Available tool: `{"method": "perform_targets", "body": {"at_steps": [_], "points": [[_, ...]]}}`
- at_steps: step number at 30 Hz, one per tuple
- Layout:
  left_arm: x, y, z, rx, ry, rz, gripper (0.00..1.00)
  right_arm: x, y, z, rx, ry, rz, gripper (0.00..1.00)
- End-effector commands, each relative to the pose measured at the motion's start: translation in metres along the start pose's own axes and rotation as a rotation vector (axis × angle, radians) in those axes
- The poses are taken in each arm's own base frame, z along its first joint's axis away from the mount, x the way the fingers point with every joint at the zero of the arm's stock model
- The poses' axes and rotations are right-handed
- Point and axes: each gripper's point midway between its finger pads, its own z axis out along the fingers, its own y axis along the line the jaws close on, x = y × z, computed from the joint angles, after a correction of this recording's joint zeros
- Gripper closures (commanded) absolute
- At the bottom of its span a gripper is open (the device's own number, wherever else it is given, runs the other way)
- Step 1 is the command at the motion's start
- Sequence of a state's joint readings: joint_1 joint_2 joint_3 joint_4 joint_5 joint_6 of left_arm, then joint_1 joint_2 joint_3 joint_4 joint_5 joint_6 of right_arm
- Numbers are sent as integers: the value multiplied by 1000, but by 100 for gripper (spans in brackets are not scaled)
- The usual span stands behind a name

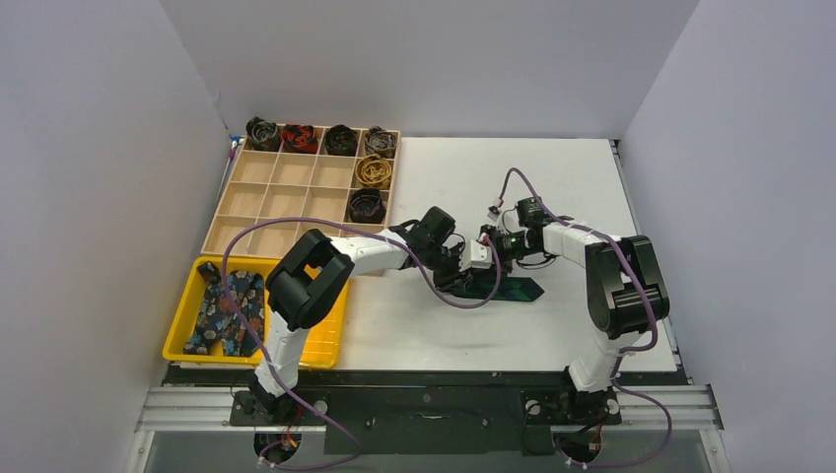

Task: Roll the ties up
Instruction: Roll the tie at the center of the board.

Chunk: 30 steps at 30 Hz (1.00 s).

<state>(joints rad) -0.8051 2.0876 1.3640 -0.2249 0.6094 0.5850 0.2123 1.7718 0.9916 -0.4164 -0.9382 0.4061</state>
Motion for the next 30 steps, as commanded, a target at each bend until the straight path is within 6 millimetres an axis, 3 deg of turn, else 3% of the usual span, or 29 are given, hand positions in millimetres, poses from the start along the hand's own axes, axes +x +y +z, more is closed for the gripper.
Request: {"method": "perform_targets", "body": {"at_steps": [1, 3, 6, 8, 9, 13, 17, 18, 19, 22, 30], "points": [[95, -33, 5, 61, 285, -141, 82, -3, -12, 8, 43, -24, -18, 81], [95, -32, 5, 59, 285, -142, 82, 1, -19, 9, 56, -3, -13, 98], [94, -30, 5, 54, 274, -157, 78, 6, -25, 8, 84, 19, -23, 100], [92, -27, 5, 51, 260, -174, 68, 9, -34, 6, 129, 27, -40, 100], [89, -25, 2, 45, 246, -193, 58, 11, -39, 4, 153, 37, -50, 100], [59, -20, -8, 48, 85, -231, 38, 10, -64, -2, 268, 40, -81, 100], [12, -5, -18, -3, -142, -166, 28, 6, -82, -9, 376, 35, -123, 100], [11, -8, -19, 3, -161, -167, 26, 6, -84, -11, 393, 36, -128, 100], [-2, -4, -22, -14, -208, -145, 22, 4, -87, -14, 422, 31, -145, 100], [-12, -4, -25, -32, -267, -132, 19, 5, -93, -19, 466, 39, -170, 100], [-31, 18, -19, -155, -358, -158, 18, 11, -100, -25, 542, 75, -245, 100]]}}
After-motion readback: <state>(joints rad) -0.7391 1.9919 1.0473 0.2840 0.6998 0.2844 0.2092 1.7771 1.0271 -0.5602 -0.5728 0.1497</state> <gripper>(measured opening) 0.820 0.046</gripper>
